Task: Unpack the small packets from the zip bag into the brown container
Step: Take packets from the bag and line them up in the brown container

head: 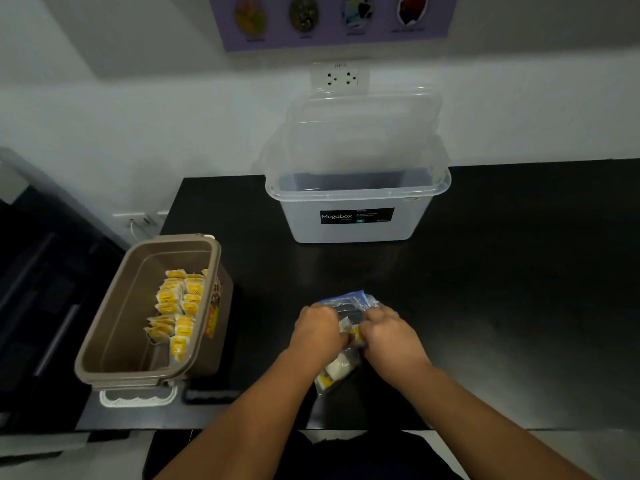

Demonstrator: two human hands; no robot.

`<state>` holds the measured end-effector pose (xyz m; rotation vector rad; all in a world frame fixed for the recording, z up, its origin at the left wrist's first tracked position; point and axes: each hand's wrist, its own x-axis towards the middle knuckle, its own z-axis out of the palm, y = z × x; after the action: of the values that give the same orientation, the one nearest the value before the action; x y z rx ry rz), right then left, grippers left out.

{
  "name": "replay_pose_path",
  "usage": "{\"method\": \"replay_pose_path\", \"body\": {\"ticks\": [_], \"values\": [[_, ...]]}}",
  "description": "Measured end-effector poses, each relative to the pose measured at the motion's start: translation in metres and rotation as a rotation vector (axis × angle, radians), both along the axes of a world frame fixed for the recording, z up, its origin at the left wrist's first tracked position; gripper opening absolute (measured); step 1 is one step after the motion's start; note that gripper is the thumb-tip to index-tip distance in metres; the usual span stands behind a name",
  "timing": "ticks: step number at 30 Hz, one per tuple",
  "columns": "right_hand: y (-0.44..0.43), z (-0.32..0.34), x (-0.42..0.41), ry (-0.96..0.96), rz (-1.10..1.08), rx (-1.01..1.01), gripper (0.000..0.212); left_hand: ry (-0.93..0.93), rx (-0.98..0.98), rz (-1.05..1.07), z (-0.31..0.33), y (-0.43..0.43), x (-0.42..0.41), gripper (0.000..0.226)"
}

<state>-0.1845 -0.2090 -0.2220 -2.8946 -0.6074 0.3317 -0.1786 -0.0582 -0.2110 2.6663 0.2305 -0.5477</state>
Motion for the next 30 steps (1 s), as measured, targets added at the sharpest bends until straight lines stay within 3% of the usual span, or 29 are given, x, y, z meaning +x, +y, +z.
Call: {"method": "replay_pose_path", "body": {"ticks": [3,7,11,14,20,25,28,30], "values": [[-0.007,-0.012,0.000,-0.008,-0.015,0.104,0.030,-0.037,-0.069,0.040,0.001,-0.001,-0.001,0.011],[-0.011,-0.006,0.006,0.115,0.024,0.110,0.040,-0.115,-0.215,0.172,-0.001,0.005,-0.004,0.020],[-0.012,0.010,0.019,0.277,0.012,0.037,0.019,-0.130,-0.334,0.303,-0.003,0.008,0.000,0.018],[-0.007,0.015,0.029,0.354,-0.034,-0.003,0.026,-0.128,-0.388,0.315,-0.001,0.007,0.004,0.016],[0.002,0.024,0.043,0.292,0.021,-0.133,0.021,-0.167,-0.438,0.346,0.002,0.004,0.011,0.017],[0.003,0.022,0.044,0.312,0.129,-0.151,0.040,-0.129,-0.479,0.368,-0.001,0.005,0.010,0.022],[0.005,0.024,0.045,0.330,0.139,-0.194,0.028,-0.126,-0.500,0.376,-0.004,0.007,0.008,0.026],[0.003,0.030,0.048,0.371,0.058,-0.111,0.017,-0.134,-0.520,0.380,-0.005,0.008,0.007,0.030]]}}
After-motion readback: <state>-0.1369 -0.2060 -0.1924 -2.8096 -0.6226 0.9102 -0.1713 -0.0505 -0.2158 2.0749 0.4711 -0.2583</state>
